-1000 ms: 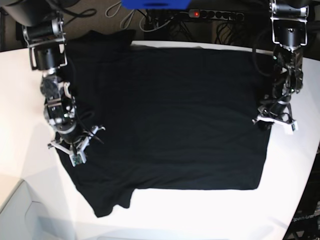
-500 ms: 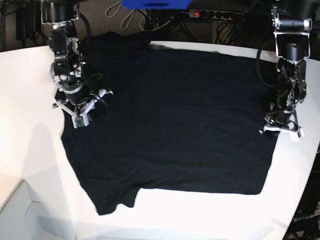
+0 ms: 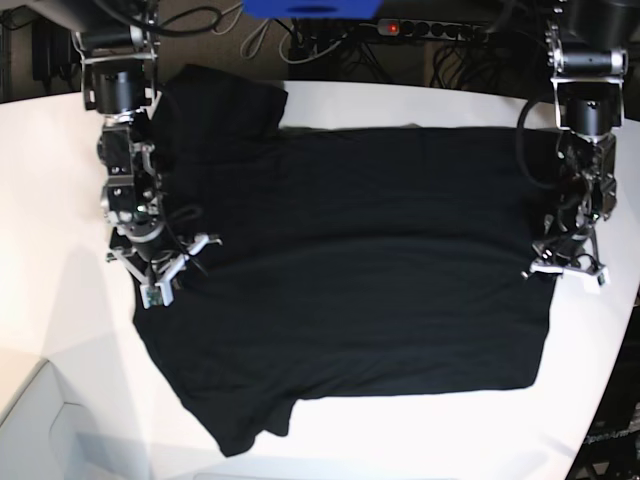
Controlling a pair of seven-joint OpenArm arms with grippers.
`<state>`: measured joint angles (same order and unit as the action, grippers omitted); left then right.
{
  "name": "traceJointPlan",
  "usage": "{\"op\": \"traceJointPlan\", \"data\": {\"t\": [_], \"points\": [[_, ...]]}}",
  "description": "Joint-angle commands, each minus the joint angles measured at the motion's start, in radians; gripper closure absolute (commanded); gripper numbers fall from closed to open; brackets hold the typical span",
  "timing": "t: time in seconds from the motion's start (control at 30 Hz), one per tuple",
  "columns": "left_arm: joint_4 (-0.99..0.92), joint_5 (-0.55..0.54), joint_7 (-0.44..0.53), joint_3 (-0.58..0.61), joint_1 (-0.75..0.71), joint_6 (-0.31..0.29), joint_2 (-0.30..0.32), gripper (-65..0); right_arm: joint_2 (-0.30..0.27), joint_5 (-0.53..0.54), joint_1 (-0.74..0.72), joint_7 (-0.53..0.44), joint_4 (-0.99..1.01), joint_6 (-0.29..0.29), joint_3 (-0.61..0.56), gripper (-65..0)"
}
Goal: Layout the t-shirt on the table in an organized manner, then fold the t-shirt properly
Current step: 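Release the shirt and move both grippers to the collar-side corners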
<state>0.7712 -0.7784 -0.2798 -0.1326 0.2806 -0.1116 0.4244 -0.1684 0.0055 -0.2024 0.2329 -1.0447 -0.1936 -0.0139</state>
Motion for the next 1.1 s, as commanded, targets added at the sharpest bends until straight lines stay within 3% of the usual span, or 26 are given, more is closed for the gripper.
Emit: {"op": "traceJointPlan", "data": {"t": [0.0, 0.17, 0.43, 0.57, 0.73, 0.8, 0.97, 1.07], "points": [[0.008, 0.001, 0.006, -0.002, 0.016, 0.006, 0.015, -0.1, -0.007, -0.025, 0.004, 0.078, 0.007, 0.003, 0.001, 0.0], [0.004, 0.001, 0.004, -0.002, 0.062, 0.006, 0.017, -0.1, -0.009, -0.025, 0.008, 0.078, -0.033, 0.003, 0.001, 0.0], [0.176, -0.011, -0.008, -0.008, 0.032, 0.006, 0.052, -0.3, -0.001, -0.025, 0.2, 0.087, -0.429, 0.003, 0.067, 0.0], [0.382, -0.011, -0.118, -0.055, -0.09, 0.006, 0.077, -0.4, -0.007, -0.025, 0.329, 0.125, -0.601, 0.003, 0.076, 0.0], [0.638, -0.009, -0.318, -0.269, -0.3, 0.005, 0.046, -1.1, 0.042, -0.022, 0.458, 0.158, -0.751, 0.003, 0.16, -0.9], [0.706, -0.002, -0.361, -0.339, -0.37, 0.005, 0.018, -5.5, 0.069, -0.022, 0.493, 0.161, -0.785, 0.001, 0.188, -4.8], [0.828, 0.0, -0.381, -0.421, -0.547, 0.005, -0.025, -28.5, 0.157, -0.022, 0.581, 0.151, -0.826, 0.001, 0.279, -22.4], [0.841, 0.0, -0.381, -0.421, -0.602, 0.006, -0.057, -29.3, 0.195, -0.022, 0.601, 0.151, -0.826, 0.001, 0.32, -28.8]]}}
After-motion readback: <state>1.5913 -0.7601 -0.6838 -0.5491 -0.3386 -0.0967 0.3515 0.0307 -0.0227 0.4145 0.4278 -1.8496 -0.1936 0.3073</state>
